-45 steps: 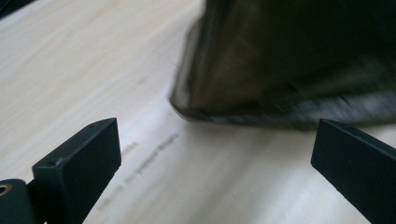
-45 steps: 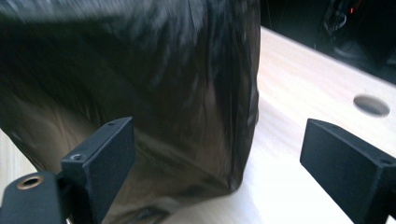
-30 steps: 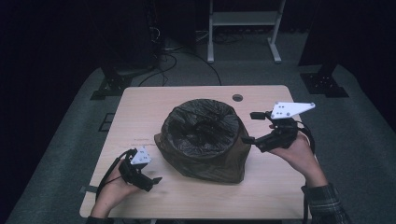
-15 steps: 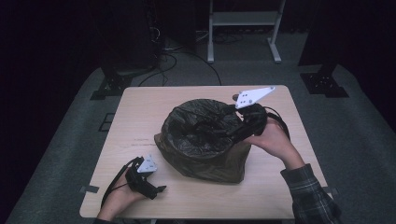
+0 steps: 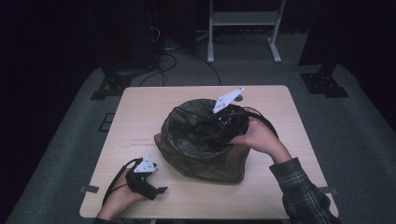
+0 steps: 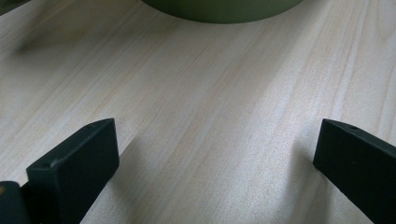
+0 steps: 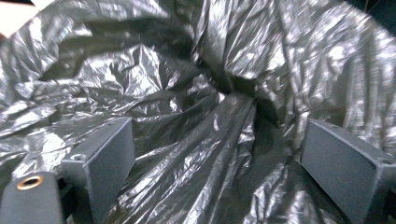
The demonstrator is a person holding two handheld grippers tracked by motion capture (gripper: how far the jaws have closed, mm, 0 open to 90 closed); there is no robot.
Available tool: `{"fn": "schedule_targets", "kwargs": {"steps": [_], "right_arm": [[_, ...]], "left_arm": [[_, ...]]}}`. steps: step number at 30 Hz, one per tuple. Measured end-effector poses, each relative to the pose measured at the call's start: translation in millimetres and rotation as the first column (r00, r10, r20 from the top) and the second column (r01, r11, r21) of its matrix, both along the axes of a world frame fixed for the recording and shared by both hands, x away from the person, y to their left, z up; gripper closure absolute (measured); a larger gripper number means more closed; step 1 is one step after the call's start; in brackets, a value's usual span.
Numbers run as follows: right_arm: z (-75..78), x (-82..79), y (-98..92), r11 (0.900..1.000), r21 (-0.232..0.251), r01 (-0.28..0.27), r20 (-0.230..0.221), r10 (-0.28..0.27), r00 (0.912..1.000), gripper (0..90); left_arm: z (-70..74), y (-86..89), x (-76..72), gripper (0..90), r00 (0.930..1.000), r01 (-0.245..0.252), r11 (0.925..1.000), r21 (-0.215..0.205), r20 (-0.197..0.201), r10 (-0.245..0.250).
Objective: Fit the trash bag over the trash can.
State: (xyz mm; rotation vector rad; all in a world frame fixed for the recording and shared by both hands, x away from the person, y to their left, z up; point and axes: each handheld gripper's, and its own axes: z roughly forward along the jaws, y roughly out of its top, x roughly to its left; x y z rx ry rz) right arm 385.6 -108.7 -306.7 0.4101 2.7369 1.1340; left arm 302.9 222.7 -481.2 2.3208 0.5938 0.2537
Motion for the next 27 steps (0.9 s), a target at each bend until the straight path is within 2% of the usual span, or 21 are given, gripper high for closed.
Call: {"fn": "schedule_targets", "kwargs": {"steps": [5, 10, 12, 15, 17, 18, 21, 24, 27], "right_arm": [[-3.1, 2.9, 8.4, 0.997, -0.070, 0.017, 0.001, -0.017, 0.9999, 9.6], [-6.0, 4.9, 17.7, 0.993, -0.121, -0.003, -0.015, 0.001, 0.9999, 9.6], [-7.7, 6.1, 20.8, 0.987, -0.159, -0.004, -0.017, 0.002, 0.9999, 9.6], [-11.0, 6.4, 23.4, 0.984, -0.179, -0.008, -0.038, 0.002, 0.9993, 10.0], [-14.3, 5.7, 26.5, 0.977, -0.213, -0.013, -0.065, -0.001, 0.9979, 10.7], [-15.5, 6.1, 28.8, 0.969, -0.246, -0.017, -0.080, -0.003, 0.9968, 12.3], [-15.9, 6.8, 29.7, 0.965, -0.261, -0.019, -0.090, -0.005, 0.9959, 12.3], [-16.6, 7.0, 30.9, 0.958, -0.286, -0.033, -0.125, -0.003, 0.9921, 11.8], [-16.2, 7.0, 32.3, 0.958, -0.284, -0.041, -0.124, 0.005, 0.9922, 11.0]], "left_arm": [[-0.6, 0.7, -0.4, 0.0, 1.0000, 0.001, 1.0000, -0.007, 0.003, 0.000], [-0.8, 0.7, -0.5, 0.0, 1.0000, 0.001, 1.0000, -0.009, 0.005, -0.001], [-0.9, 0.7, -0.6, 0.0, 1.0000, 0.002, 1.0000, -0.009, 0.005, -0.002], [-1.1, 0.6, -0.8, 0.0, 1.0000, 0.001, 0.9999, -0.012, 0.006, -0.001], [-1.1, 0.5, -0.9, 0.0, 1.0000, 0.000, 0.9999, -0.013, 0.006, 0.000], [-1.1, 0.4, -0.9, 0.0, 1.0000, 0.000, 0.9999, -0.013, 0.006, 0.000], [-1.2, 0.4, -1.0, 0.0, 1.0000, 0.000, 0.9999, -0.013, 0.007, 0.000], [-1.2, 0.4, -1.0, 0.0, 1.0000, 0.000, 0.9999, -0.014, 0.006, 0.000], [-1.5, 0.6, -1.1, 0.0, 1.0000, 0.001, 0.9999, -0.017, 0.008, 0.000]]}}
